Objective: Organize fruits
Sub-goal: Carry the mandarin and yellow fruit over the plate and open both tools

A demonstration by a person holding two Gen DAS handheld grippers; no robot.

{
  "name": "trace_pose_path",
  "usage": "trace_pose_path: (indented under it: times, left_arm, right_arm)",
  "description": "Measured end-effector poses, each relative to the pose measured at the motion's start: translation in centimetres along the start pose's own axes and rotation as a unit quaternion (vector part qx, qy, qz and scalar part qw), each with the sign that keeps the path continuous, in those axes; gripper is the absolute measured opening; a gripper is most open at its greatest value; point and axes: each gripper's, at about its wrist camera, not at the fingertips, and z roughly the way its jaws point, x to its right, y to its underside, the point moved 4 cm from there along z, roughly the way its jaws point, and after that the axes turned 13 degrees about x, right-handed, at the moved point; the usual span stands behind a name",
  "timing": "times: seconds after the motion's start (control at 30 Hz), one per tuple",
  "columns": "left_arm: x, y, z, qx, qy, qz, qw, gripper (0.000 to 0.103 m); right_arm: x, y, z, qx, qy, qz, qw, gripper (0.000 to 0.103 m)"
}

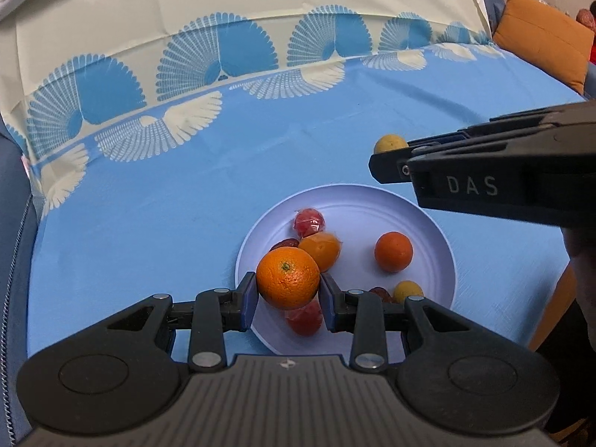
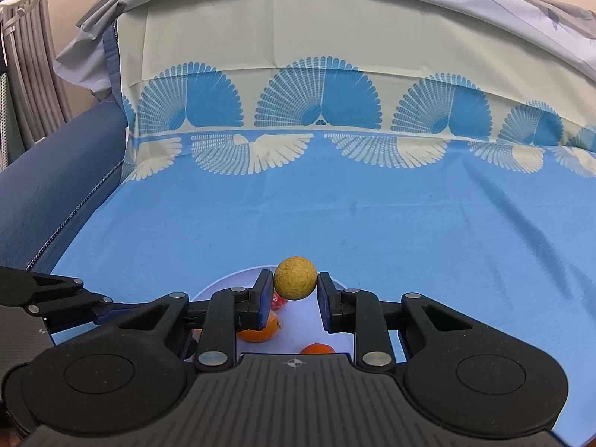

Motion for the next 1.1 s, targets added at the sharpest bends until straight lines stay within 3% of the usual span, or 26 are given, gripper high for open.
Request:
trace_pose_path:
  times: [0.37, 1.1]
  left_arm:
    - [0.5, 0.8, 0.9, -0.031, 0.018, 0.010, 0.9993, 0.039]
    - [0.6, 0.8, 1.2, -0.030, 0.023, 0.008, 0.9992, 0.039]
  right_arm:
    - [0.0, 0.6, 0.8, -0.017, 0.004, -0.003, 1.000, 0.027]
    - [-0.1, 1.2, 1.5, -0.030, 0.008, -0.011, 0.999, 0.027]
